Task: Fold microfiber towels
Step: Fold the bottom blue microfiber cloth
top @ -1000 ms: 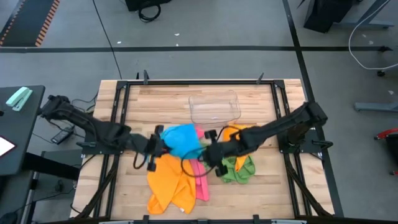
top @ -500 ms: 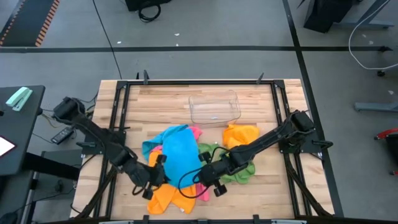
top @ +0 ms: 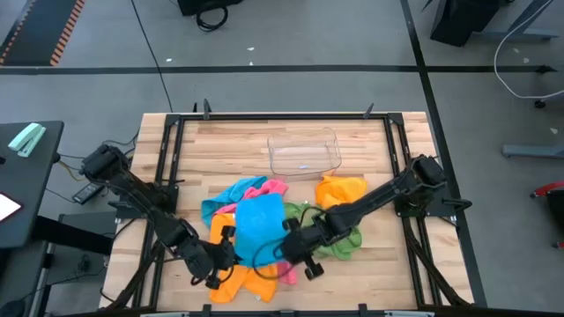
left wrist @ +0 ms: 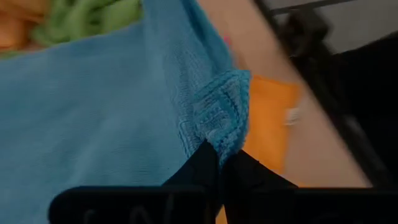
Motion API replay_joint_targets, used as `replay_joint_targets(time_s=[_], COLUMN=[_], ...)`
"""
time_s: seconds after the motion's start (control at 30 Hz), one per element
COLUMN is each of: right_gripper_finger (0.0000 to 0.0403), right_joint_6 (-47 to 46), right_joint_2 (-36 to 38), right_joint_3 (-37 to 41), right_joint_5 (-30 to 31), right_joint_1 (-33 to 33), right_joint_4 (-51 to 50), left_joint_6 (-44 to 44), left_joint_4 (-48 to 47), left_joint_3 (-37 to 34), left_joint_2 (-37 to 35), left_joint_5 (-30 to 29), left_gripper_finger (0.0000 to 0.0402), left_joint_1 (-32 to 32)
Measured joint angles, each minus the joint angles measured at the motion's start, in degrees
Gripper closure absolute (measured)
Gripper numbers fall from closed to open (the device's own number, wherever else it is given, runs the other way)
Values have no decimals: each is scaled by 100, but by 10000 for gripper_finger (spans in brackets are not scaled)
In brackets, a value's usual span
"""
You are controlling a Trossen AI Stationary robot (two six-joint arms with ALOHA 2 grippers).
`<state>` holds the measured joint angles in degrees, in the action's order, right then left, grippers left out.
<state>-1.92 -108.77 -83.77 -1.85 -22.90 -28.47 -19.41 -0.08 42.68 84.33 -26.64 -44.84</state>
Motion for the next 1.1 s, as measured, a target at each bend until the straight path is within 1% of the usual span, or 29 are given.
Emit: replay_joint_targets(time_s=[0.17, 0.4, 0.5, 0.63, 0.77, 0.93, 1.1], right_gripper_finger=[395, 395, 395, 395, 395, 395, 395], right_joint_6=[32, 191, 227, 256, 256, 254, 266], right_joint_2=[60, 69, 69, 72, 72, 72, 72], right_joint_3=[1, 3, 3, 3, 3, 3, 3], right_joint_5=[225, 226, 226, 225, 226, 224, 224], right_joint_1=[487, 1021, 1206, 1457, 1679, 1875, 2068], right_joint_4=[-171, -266, -270, -270, -300, -327, -369], left_joint_6=[-442, -1187, -1389, -1599, -1454, -1090, -965], left_joint_4=[-708, -1998, -2458, -2952, -3178, -3212, -3308], left_joint_3=[0, 0, 0, 2, 2, 2, 2], left_joint_2=[-162, -813, -1070, -1182, -1163, -1160, -1160], left_joint_5=[-710, -1282, -1433, -1452, -1448, -1429, -1077], left_gripper_finger=[370, 386, 384, 368, 360, 366, 376], left_joint_1=[31, 205, 345, 680, 1064, 1507, 1934])
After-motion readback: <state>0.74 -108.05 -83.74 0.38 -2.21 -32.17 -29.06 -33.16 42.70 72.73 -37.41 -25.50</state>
